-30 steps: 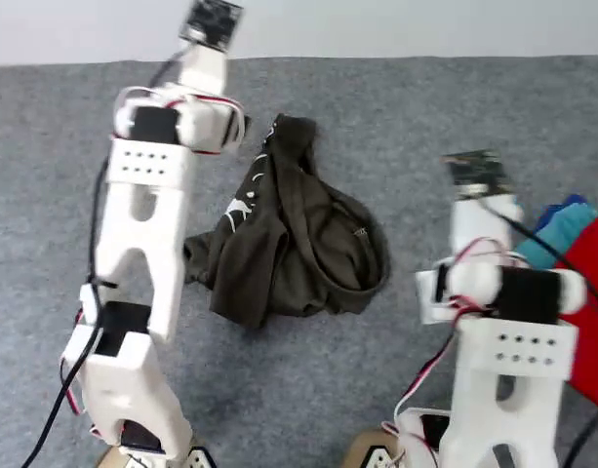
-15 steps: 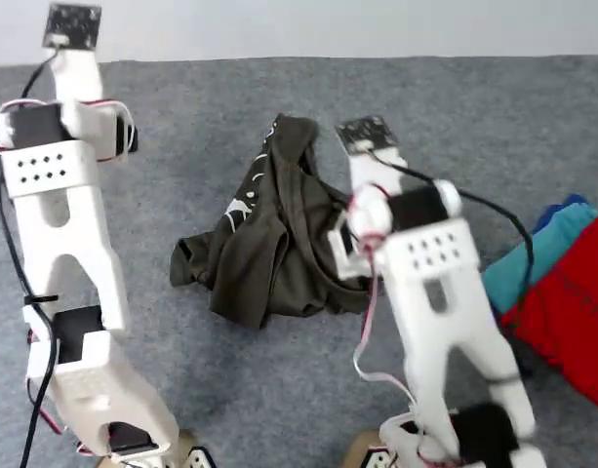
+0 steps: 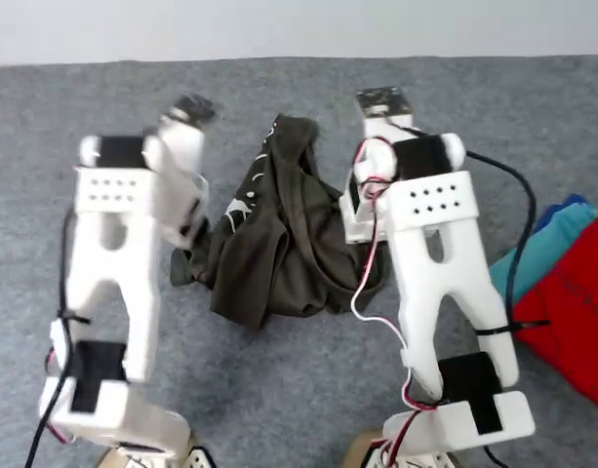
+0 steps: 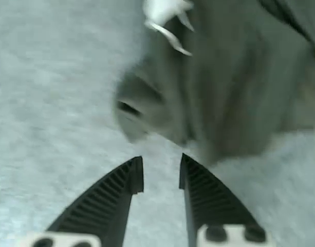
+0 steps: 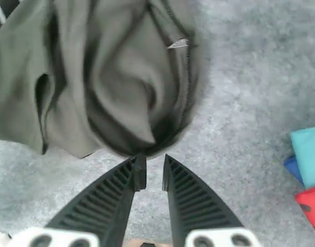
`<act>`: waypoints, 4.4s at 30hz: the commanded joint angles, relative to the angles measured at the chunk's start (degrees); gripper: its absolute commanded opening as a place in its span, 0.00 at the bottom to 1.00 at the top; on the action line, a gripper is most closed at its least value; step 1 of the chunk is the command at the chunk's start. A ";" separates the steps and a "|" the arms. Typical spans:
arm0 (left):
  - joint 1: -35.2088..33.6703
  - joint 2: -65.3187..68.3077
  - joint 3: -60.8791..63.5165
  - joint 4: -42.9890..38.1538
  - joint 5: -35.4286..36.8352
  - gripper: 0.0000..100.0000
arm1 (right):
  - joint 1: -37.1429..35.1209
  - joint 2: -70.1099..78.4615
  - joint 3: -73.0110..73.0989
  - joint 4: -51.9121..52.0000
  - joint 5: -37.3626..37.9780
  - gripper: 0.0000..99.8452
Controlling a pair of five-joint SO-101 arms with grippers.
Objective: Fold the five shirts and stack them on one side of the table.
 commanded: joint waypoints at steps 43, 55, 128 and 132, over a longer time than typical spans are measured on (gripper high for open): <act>6.77 -26.20 57.80 -45.36 2.29 0.09 | 19.47 -38.29 16.88 2.42 9.23 0.07; -0.62 -26.73 41.01 -25.67 -3.16 0.01 | 19.47 -38.20 16.88 2.42 9.14 0.07; -45.19 -26.29 22.37 -4.48 -20.57 0.00 | -30.46 70.81 -72.18 -21.58 0.62 0.23; -45.19 -26.64 25.98 -7.30 -20.57 0.00 | -30.55 72.04 -72.44 -21.23 4.13 0.13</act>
